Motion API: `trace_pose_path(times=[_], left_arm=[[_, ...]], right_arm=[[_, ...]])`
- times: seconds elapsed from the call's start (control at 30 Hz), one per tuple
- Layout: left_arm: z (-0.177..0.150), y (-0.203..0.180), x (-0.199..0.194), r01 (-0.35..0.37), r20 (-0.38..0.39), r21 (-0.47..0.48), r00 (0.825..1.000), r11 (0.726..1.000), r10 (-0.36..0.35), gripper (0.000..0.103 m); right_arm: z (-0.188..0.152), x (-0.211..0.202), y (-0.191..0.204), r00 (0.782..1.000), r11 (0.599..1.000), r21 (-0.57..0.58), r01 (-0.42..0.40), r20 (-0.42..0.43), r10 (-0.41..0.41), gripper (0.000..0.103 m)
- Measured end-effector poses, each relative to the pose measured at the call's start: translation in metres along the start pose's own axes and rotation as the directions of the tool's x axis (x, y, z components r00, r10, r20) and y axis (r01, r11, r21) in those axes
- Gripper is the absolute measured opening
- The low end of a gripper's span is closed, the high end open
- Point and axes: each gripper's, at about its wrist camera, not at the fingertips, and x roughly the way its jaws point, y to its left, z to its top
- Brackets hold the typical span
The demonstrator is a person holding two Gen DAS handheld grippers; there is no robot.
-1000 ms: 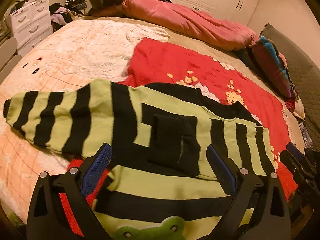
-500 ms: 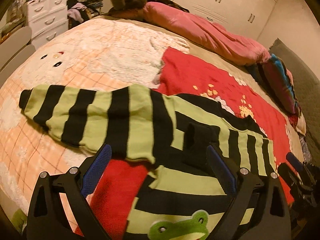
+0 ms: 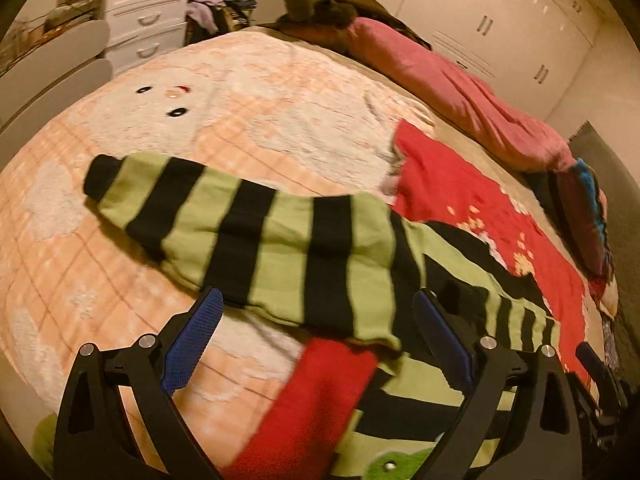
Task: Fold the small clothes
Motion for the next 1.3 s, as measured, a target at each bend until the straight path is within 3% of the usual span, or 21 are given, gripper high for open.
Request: trace_pose_path(times=[0.2, 0.57, 0.77, 1.17, 1.3], left_arm=[[0.008, 0.028, 0.005, -0.047, 0.003, -0.037, 0.999, 0.998, 0.047, 0.095], [0.016, 0.085, 0.012, -0.048, 0.010, -0.180, 0.999, 0.982, 0.050, 0.095], [0.022, 0.124, 0.021, -0.080, 0.020, -0.289, 0.996, 0.954, 0.089, 0.095], [0.029, 0.185, 0.059, 0.031, 0.082, -0.517, 0.997, 0.855, 0.013, 0.094], [0.035, 0.189, 0.064, 0.061, 0.119, -0.528, 0.993, 0.847, 0.003, 0.079]], right_arm=[[0.000, 0.014, 0.028, 0.999, 0.999, -0.034, -0.040, -0.034, 0.039, 0.094], [-0.011, 0.029, 0.070, 0.992, 0.989, -0.115, -0.092, -0.093, 0.081, 0.094], [-0.013, 0.035, 0.083, 0.990, 0.984, -0.140, -0.107, -0.110, 0.092, 0.094], [-0.017, 0.039, 0.066, 0.990, 0.992, -0.109, -0.069, -0.128, 0.055, 0.094], [-0.020, 0.040, 0.054, 0.989, 0.996, -0.072, -0.061, -0.140, 0.050, 0.094]])
